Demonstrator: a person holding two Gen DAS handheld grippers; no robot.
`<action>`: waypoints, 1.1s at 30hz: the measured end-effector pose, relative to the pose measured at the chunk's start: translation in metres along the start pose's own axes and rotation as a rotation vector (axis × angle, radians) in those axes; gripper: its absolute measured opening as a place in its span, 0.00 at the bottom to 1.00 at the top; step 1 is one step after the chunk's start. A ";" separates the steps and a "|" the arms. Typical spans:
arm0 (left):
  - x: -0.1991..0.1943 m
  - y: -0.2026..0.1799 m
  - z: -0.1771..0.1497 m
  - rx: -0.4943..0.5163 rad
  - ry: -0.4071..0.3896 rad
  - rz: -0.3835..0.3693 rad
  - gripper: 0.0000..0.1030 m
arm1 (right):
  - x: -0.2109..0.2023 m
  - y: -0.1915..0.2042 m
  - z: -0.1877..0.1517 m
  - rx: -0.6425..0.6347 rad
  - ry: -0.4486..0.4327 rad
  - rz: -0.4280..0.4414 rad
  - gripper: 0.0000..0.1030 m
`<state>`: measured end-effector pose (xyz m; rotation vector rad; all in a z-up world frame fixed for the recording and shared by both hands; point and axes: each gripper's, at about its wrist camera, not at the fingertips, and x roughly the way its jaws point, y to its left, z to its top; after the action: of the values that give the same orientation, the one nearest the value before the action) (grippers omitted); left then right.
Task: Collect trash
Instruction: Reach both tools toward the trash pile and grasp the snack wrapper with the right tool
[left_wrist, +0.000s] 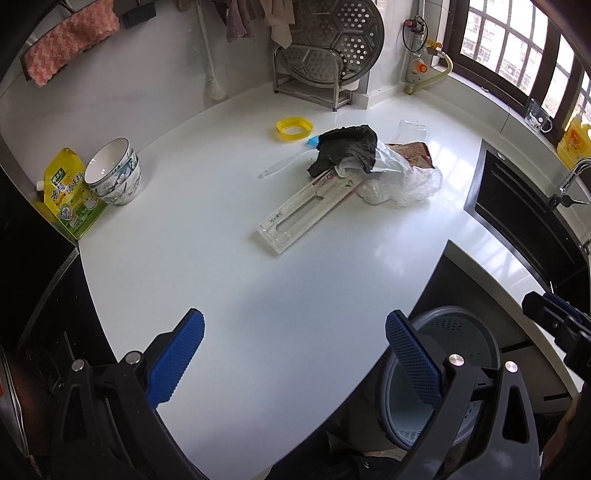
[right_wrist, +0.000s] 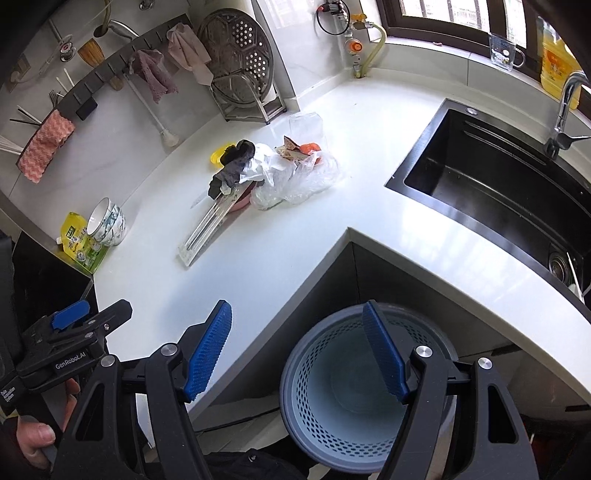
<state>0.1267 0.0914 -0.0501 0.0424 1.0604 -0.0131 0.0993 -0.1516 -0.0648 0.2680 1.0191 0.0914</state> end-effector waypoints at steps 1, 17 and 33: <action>0.007 0.005 0.005 -0.004 -0.001 -0.003 0.94 | 0.007 0.001 0.008 0.003 -0.002 -0.004 0.68; 0.102 0.025 0.065 0.052 -0.010 -0.085 0.94 | 0.096 0.000 0.126 0.013 -0.078 -0.062 0.68; 0.144 0.025 0.088 0.123 -0.019 -0.216 0.94 | 0.172 0.003 0.173 -0.069 -0.030 -0.100 0.67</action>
<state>0.2748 0.1141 -0.1319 0.0389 1.0398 -0.2736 0.3371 -0.1455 -0.1210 0.1550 0.9956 0.0316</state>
